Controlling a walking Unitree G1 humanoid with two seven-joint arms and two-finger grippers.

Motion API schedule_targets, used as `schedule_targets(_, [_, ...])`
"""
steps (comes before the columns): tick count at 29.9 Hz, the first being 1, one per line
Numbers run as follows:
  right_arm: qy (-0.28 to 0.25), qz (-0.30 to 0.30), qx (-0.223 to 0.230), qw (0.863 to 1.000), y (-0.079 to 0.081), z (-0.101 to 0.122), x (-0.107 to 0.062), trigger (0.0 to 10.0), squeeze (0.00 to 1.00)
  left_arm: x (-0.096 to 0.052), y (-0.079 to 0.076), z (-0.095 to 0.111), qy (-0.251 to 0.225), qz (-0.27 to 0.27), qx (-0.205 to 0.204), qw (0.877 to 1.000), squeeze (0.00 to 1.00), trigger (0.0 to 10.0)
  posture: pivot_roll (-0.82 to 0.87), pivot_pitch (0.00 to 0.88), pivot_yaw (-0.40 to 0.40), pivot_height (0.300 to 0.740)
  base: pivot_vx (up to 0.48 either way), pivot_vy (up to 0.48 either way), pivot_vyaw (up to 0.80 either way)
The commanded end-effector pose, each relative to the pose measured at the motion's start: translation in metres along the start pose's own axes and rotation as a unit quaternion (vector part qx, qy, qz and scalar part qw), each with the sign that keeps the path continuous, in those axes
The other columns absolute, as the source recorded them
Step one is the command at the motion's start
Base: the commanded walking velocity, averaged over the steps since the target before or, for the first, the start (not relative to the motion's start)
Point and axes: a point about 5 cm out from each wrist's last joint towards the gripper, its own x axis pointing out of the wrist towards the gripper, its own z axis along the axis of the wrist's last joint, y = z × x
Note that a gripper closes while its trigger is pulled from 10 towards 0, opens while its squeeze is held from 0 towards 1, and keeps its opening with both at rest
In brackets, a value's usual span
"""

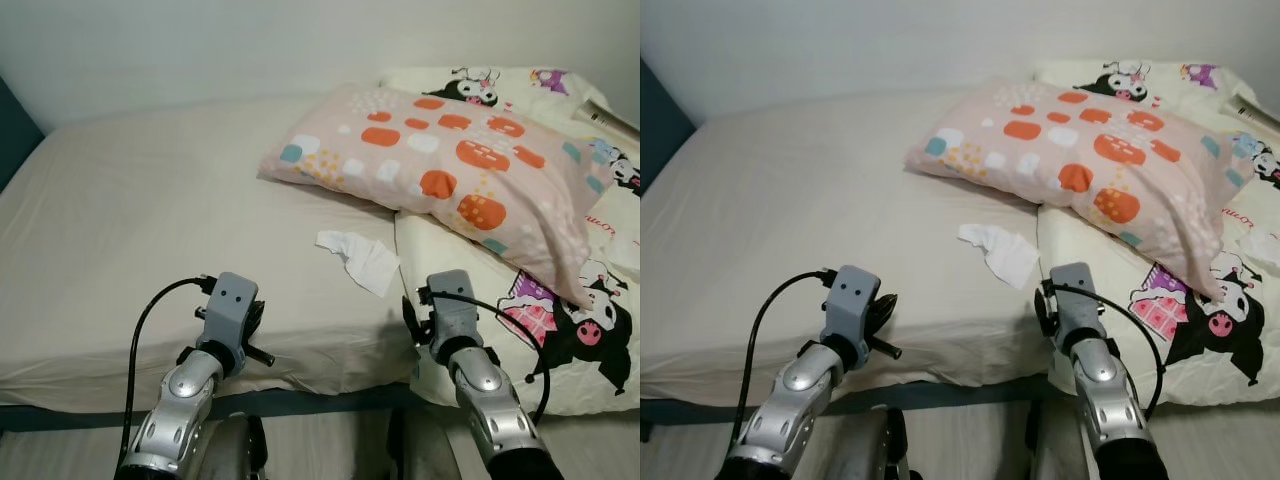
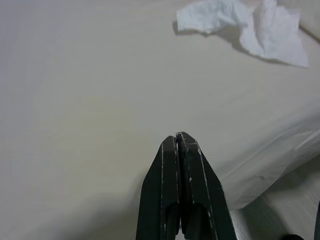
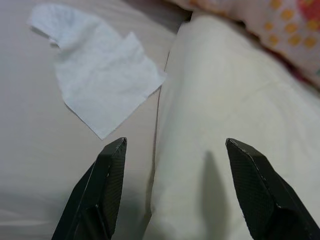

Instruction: Clean up the room

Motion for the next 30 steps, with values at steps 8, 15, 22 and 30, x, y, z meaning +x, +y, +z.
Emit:
schedule_targets(8, [-0.009, 0.033, -0.007, 0.999, -0.004, 0.014, 0.023, 10.0, 0.04, -0.001, 0.005, 0.01, -0.012, -0.019, -0.003, 1.0, 0.0, 10.0, 0.09, 0.379, 0.064, 0.572, 0.0, 0.0, 0.0])
schedule_targets(15, [-0.035, 0.051, -0.009, 0.998, -0.006, 0.034, 0.038, 10.0, 1.0, -0.002, 0.008, 0.023, -0.039, -0.029, -0.012, 0.999, 0.0, 10.0, 0.11, 0.407, 0.058, 0.572, 0.0, 0.0, 0.0])
schedule_targets(22, [-0.047, 0.063, -0.013, 0.997, -0.006, 0.05, 0.049, 10.0, 1.0, -0.006, 0.006, 0.036, -0.061, -0.052, -0.009, 0.997, 0.0, 10.0, 0.13, 0.424, 0.049, 0.572, 0.0, 0.0, 0.0])
schedule_targets(30, [-0.044, 0.091, -0.023, 0.995, -0.004, 0.059, 0.056, 10.0, 1.0, -0.013, -0.008, 0.054, -0.093, -0.098, -0.013, 0.991, 0.0, 10.0, 0.17, 0.435, 0.047, 0.572, 0.0, 0.0, 0.0])
